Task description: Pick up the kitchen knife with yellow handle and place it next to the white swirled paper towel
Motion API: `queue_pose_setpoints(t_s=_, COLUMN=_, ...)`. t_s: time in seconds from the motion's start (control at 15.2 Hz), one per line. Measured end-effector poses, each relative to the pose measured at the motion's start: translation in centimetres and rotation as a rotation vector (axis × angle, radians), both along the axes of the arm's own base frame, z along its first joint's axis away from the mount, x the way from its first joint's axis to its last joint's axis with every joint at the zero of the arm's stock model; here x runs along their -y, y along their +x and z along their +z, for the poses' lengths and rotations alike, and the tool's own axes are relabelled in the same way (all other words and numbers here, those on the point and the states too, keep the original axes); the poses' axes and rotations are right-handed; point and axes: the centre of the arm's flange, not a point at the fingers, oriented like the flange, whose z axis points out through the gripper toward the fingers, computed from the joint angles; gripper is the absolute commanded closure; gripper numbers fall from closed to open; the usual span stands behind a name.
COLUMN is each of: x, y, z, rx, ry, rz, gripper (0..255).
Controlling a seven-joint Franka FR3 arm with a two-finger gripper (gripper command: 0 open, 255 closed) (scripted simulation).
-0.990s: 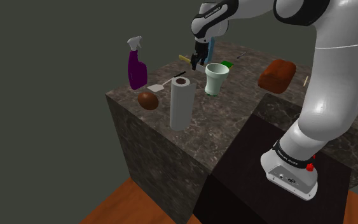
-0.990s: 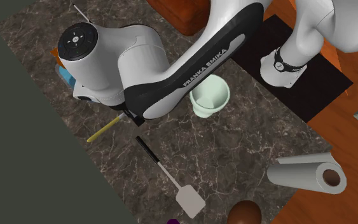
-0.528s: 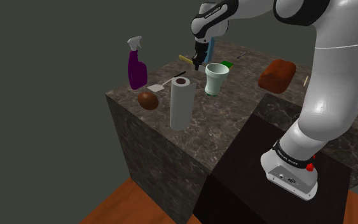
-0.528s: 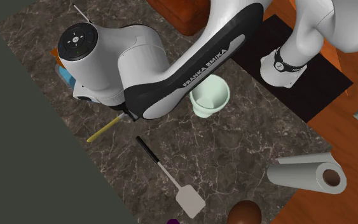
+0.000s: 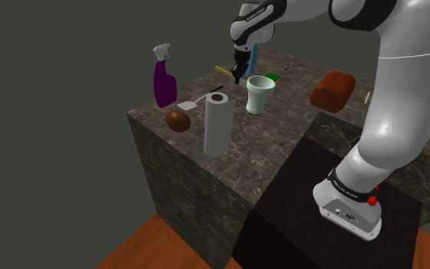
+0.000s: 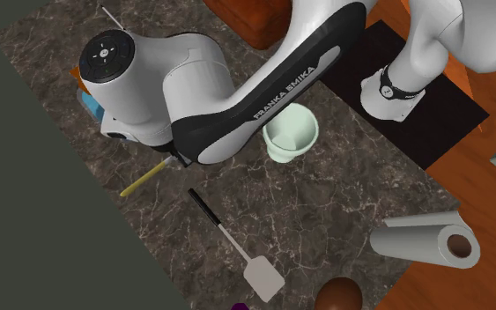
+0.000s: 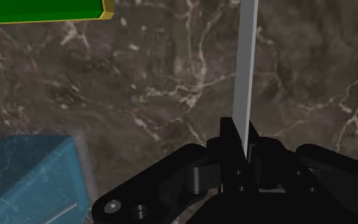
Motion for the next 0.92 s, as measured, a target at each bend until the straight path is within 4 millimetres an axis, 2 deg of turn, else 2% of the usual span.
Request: queue_pose_setpoints(t_s=0.92, x=0.1, y=0.0, z=7.2, rx=0.000, ry=0.000, rz=0.000, gripper=255)
